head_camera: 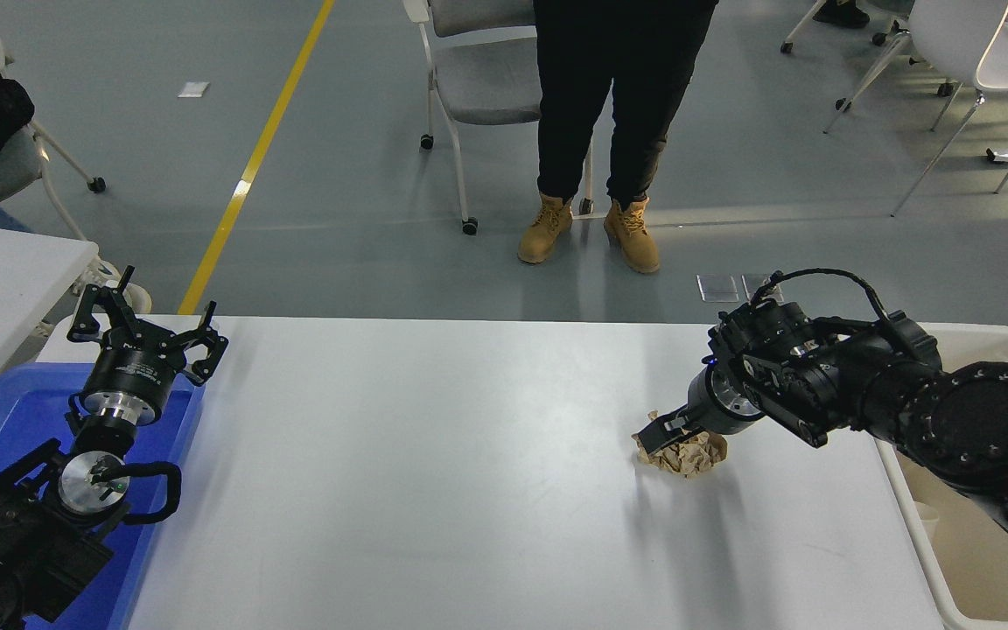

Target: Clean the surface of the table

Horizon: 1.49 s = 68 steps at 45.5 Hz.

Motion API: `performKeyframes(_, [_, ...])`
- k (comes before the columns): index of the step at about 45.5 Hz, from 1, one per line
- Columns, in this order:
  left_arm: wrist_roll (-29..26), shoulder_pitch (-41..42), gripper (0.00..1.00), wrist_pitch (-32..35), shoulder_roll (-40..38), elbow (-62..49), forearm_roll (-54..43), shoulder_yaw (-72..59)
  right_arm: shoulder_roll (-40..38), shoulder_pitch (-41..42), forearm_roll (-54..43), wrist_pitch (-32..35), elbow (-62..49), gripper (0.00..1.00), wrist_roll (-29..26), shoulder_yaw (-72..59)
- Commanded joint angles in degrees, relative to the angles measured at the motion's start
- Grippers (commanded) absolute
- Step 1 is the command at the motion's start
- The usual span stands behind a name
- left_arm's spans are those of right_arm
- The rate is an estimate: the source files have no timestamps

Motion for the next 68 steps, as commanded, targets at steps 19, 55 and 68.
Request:
performKeyframes(19, [0.0,0.0,1.0,0.0,0.0,0.05,0.0,0.0,1.05,-5.36,0.09,-6.81,-6.08,0.83,0.0,-0.05])
performKeyframes(55, [0.0,0.0,1.0,0.0,0.0,0.05,0.0,0.0,-4.31,1.58,10.18,-7.34,-5.47,0.0,5.72,7.41])
performKeyframes(68, [0.0,0.0,1.0,0.0,0.0,0.05,0.0,0.0,-14.24,5.71,18.28,-5.05,-3.8,0.0,5.98,22.27])
